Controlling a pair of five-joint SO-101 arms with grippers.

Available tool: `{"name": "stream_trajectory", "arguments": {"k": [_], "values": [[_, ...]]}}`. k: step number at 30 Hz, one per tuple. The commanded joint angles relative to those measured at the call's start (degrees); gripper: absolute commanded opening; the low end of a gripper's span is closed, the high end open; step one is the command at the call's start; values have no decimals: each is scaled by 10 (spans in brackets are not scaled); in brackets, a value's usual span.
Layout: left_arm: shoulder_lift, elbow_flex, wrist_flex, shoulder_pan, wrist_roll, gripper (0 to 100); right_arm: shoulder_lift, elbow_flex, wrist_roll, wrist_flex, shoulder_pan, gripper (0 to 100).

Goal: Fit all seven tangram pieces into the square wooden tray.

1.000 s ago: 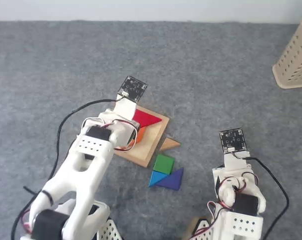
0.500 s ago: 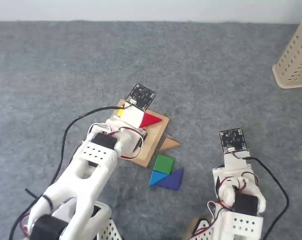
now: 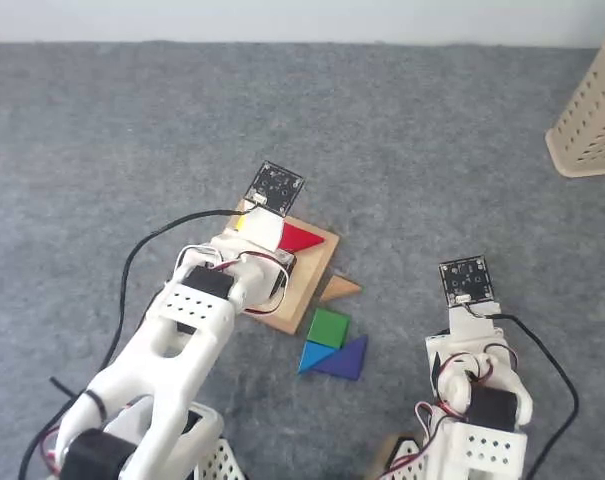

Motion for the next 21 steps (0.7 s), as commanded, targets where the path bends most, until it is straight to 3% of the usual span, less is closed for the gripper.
{"name": "stream_trajectory", "arguments": {"k": [1,5,10,16,21], "values": [[-22,-4,-10,0,7,122,-8,4,6,-7,7,6],[-22,-4,-11,-5,6,116,-8,4,6,-7,7,6],[-22,-3,-21,-4,10,8,-8,4,6,-7,7,6],[-21,2,-25,-3,8,23,-8,4,6,-7,7,6],[41,-10,-30,-3,6,96,-8,4,6,-7,7,6]]}}
